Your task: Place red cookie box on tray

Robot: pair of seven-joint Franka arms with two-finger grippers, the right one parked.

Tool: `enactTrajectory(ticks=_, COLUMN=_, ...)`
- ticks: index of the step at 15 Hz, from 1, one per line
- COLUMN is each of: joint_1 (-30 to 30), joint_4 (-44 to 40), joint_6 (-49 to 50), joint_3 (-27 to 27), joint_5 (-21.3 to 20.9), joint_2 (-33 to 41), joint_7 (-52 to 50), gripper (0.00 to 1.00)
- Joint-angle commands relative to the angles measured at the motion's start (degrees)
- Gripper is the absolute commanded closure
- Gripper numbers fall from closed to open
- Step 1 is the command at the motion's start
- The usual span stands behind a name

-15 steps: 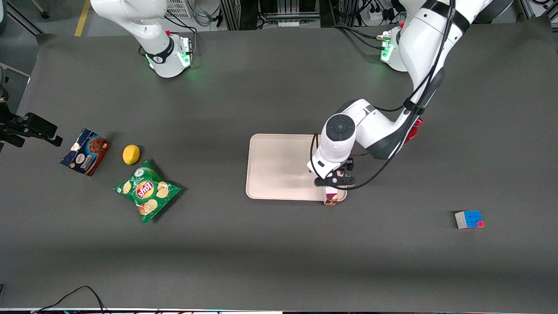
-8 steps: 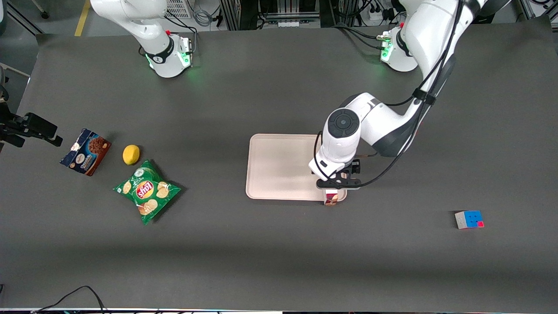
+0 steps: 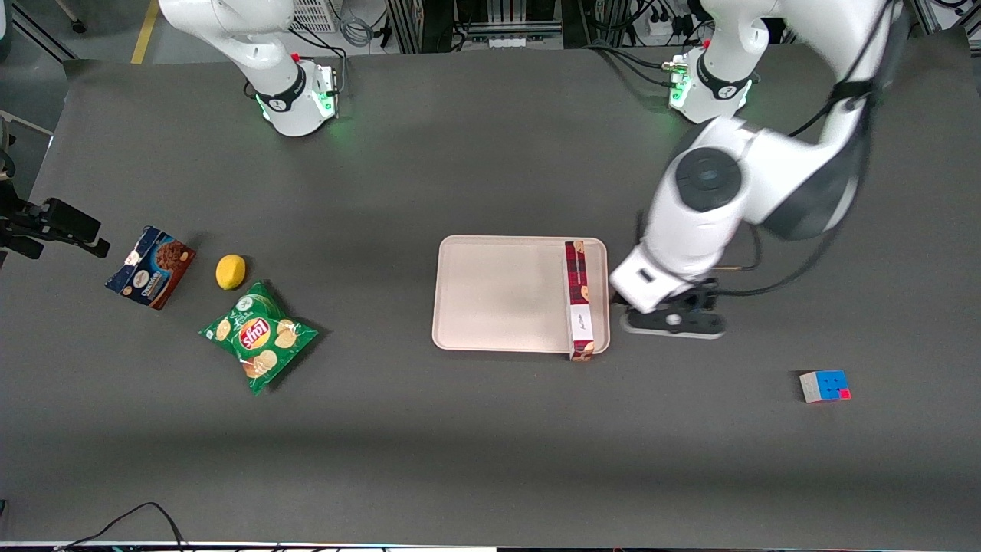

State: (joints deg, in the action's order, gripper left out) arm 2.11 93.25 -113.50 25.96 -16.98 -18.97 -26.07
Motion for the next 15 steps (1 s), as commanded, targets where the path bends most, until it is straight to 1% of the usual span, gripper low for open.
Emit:
enactTrajectory(ticks=1, joint_1=-0.79, joint_4=3.69, joint_6=3.28, joint_3=-6.16, joint_5=4.67, joint_2=9.81, joint_7=13.64, gripper=0.00)
enactTrajectory(ticks=2, joint_1=-0.79, joint_4=4.39, joint_6=4.42, joint_3=-8.45, joint_5=6.85, joint_2=11.83, joint_7=15.33, gripper=0.00)
enactTrajectory(ticks=3, joint_1=-0.61, joint_4=4.57, joint_6=6.17, joint_3=-10.30, joint_5=8.18, joint_2=13.24, joint_7=15.52, gripper=0.00)
enactTrajectory(ticks=5, joint_1=-0.61, joint_4=5.89, joint_6=8.29, joint_3=-13.55, joint_5=9.51, joint_2=16.14, joint_7=15.70, gripper=0.00)
enactTrajectory(ticks=7, joint_1=-0.35, joint_4=7.65, joint_6=8.47, joint_3=-16.46, joint_5=12.84, joint_2=20.27, joint_7=19.19, gripper=0.00)
enactTrajectory(ticks=8, joint_1=-0.26, joint_4=7.65, joint_6=8.82, joint_3=-17.69, joint_5=13.37, joint_2=21.60, joint_7=21.13, gripper=0.00)
enactTrajectory(ticks=10, joint_1=-0.26, joint_4=7.56, joint_6=10.84, joint_3=-18.92, joint_5=15.04, joint_2=23.18, joint_7=21.67, gripper=0.00)
enactTrajectory(ticks=12, joint_1=-0.17, joint_4=7.48, joint_6=11.11, joint_3=-19.98, joint_5=18.55, joint_2=23.37, joint_7=21.59, gripper=0.00)
enactTrajectory(ticks=15, joint_1=0.00, joint_4=7.48, joint_6=11.29, joint_3=-19.90, joint_5=18.83, joint_2=23.28, joint_7=21.76, gripper=0.00)
